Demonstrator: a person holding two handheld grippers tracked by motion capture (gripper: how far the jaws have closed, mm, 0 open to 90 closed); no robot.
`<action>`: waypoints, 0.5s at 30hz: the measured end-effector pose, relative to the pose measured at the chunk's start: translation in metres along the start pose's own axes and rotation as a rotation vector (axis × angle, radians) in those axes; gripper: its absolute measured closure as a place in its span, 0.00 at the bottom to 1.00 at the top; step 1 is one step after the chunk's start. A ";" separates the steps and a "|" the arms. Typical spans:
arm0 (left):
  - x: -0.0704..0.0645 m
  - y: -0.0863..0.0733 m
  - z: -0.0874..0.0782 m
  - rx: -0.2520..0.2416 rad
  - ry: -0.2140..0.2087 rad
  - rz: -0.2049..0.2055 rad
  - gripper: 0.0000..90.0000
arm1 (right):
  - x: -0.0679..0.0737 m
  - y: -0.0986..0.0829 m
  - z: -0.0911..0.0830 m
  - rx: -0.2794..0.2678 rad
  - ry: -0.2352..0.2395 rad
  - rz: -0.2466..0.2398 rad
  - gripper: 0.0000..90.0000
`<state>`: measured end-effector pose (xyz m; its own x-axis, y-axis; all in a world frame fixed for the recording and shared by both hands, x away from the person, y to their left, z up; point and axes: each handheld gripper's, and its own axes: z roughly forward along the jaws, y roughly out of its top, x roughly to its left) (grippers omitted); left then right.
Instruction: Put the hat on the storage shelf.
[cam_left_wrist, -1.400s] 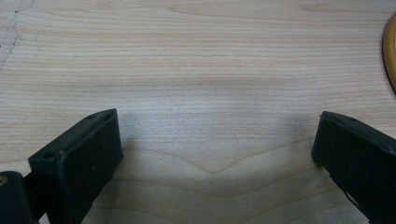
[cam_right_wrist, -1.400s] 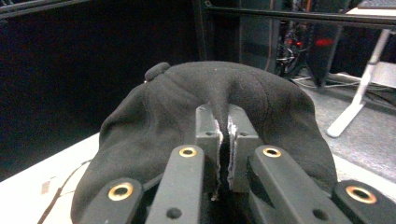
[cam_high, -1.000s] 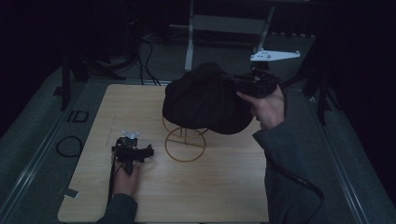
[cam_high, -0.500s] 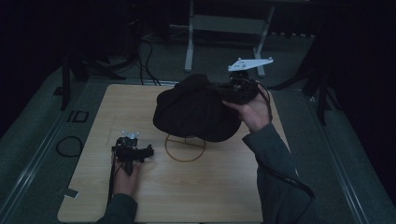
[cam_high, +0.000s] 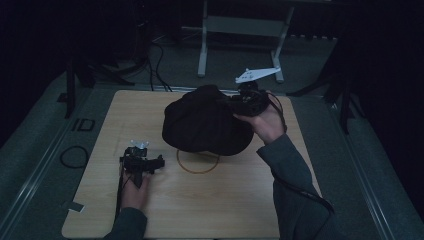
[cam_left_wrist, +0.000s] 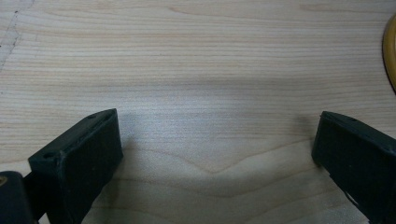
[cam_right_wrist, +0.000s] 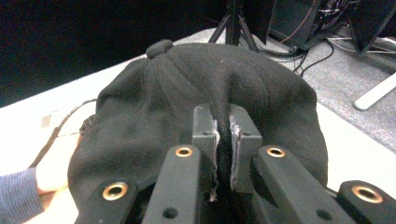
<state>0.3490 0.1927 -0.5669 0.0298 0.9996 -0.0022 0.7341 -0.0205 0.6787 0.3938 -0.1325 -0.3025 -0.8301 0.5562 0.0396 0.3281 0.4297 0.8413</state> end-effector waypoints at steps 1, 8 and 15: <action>0.000 0.000 0.000 -0.002 0.000 -0.003 0.01 | 0.001 -0.001 0.004 0.014 0.005 -0.001 0.92; 0.000 0.000 0.000 -0.002 0.000 -0.001 0.01 | 0.007 -0.004 0.020 0.082 -0.007 -0.039 0.85; 0.000 0.000 0.000 -0.008 0.002 -0.007 0.01 | 0.008 -0.001 0.019 0.063 0.019 -0.034 0.73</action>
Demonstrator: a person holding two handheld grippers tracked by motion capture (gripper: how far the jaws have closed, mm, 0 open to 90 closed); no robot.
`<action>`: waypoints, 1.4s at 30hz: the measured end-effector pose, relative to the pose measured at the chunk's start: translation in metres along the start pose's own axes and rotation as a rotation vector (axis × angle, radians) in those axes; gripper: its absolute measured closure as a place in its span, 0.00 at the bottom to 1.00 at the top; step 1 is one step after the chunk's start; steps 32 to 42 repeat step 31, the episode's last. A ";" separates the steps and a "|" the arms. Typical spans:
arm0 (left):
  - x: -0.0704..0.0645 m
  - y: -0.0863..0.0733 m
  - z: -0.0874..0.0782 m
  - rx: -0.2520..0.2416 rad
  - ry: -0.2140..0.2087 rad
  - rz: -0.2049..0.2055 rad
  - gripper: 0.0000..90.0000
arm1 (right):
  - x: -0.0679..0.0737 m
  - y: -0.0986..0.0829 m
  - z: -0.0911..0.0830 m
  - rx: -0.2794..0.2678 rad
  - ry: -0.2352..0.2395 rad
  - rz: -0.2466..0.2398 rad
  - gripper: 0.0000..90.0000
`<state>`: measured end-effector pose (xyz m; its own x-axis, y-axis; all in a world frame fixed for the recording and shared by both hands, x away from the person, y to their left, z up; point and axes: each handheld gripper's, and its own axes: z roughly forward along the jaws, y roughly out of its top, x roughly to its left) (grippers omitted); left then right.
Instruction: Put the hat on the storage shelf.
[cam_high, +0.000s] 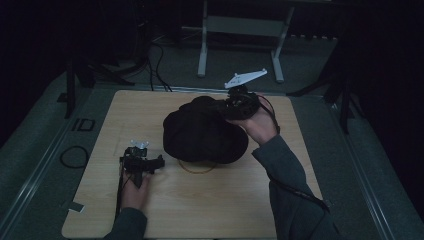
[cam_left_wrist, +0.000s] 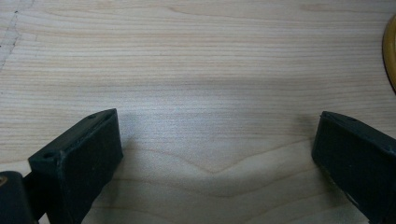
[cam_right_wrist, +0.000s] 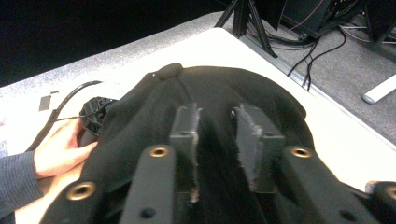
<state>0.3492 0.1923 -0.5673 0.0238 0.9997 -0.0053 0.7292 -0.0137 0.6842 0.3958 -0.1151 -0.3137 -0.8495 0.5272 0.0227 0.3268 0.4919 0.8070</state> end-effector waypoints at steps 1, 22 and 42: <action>0.000 0.000 0.000 0.005 -0.001 0.006 0.01 | 0.000 0.000 -0.001 0.001 -0.001 -0.005 0.72; 0.000 0.000 0.000 0.002 -0.001 0.002 0.01 | -0.004 -0.019 -0.004 0.176 -0.046 -0.044 0.39; -0.001 0.000 0.000 0.002 -0.001 0.002 0.01 | -0.008 -0.042 -0.006 0.259 -0.072 -0.034 0.33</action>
